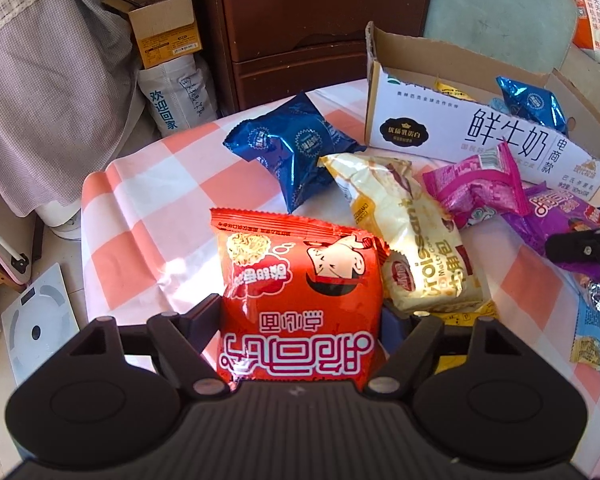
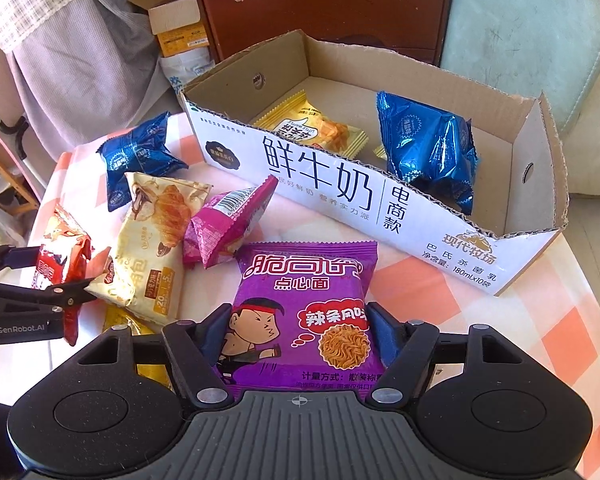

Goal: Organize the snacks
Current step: 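Grasp the red packet with the left tool while the right tool grasps the purple packet, then lift both held packets and carry them over the cardboard box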

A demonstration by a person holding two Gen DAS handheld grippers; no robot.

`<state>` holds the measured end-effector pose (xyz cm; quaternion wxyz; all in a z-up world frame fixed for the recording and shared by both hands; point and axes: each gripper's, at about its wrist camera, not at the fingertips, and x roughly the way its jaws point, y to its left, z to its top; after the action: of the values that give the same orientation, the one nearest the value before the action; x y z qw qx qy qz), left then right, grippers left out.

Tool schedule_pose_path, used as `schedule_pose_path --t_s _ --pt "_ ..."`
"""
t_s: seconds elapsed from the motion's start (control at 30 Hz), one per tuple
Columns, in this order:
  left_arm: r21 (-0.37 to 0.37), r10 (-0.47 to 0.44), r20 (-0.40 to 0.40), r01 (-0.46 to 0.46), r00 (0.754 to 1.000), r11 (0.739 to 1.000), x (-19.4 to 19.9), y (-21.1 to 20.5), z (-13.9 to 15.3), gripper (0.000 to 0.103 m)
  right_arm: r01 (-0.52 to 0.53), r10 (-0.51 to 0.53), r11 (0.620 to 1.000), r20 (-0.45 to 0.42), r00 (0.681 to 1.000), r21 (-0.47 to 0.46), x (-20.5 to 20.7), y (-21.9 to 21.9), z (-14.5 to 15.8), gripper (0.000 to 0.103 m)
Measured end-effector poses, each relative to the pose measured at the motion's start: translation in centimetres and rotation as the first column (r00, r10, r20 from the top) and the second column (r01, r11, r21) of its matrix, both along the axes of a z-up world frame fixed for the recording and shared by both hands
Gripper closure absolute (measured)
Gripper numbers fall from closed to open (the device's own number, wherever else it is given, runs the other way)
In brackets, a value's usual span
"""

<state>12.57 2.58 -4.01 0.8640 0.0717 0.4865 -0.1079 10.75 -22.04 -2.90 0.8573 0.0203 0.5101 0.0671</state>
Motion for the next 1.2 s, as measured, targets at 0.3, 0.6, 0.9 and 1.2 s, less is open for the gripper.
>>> schedule_pose_path --t_s 0.3,0.6,0.9,1.2 --pt "-0.013 0.000 0.034 0.001 0.999 1.000 -0.9 -0.3 1.4 0.025 -0.026 0.023 0.997 0.034 0.999 0.071 -2.1 0.9 1.7 0.032" --pt "-0.003 -0.003 0.093 0.003 0.996 1.000 -1.2 -1.1 2.7 0.025 -0.057 0.048 0.989 0.069 0.996 0.137 -3.6 2.1 3.2 0.034" --pt "-0.033 0.000 0.113 0.003 0.994 0.999 -0.9 -2.1 3.7 0.025 -0.018 0.006 0.989 0.077 0.997 0.149 -2.9 1.5 3.4 0.034" --pt "-0.057 0.005 0.129 0.003 0.992 0.998 -0.7 -2.7 4.5 0.025 0.021 -0.041 0.984 0.105 0.994 0.179 -2.6 0.6 4.2 0.034"
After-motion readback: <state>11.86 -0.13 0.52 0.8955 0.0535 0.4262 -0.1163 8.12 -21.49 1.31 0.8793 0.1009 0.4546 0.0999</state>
